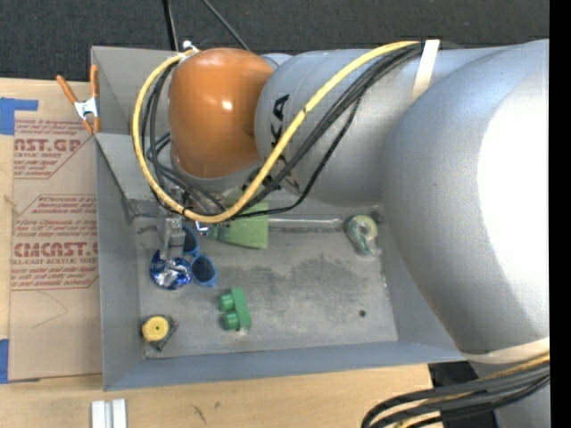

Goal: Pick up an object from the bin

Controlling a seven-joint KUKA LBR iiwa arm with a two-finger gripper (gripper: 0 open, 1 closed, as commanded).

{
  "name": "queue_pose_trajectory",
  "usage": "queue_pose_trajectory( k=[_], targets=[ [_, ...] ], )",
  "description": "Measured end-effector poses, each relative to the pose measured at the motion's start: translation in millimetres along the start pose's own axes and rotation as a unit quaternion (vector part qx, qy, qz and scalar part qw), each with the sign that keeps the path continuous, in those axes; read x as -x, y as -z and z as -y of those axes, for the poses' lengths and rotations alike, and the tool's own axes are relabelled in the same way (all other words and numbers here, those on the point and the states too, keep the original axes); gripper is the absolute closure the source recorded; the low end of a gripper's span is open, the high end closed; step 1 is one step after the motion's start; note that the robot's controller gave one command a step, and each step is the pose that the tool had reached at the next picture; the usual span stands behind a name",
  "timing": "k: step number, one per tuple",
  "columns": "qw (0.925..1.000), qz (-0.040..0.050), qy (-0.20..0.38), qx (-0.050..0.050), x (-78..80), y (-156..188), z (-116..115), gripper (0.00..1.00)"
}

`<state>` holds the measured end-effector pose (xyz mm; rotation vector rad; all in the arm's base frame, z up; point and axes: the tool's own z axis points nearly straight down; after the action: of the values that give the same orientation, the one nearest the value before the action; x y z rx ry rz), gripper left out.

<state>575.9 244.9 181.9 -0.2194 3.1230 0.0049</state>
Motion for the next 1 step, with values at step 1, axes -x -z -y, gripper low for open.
queue_pose_trajectory(
  k=[1],
  targets=[
    [1.0,-0.0041,0.0,0.0,-1.9,-5.5,0.3,0.0]
  ],
)
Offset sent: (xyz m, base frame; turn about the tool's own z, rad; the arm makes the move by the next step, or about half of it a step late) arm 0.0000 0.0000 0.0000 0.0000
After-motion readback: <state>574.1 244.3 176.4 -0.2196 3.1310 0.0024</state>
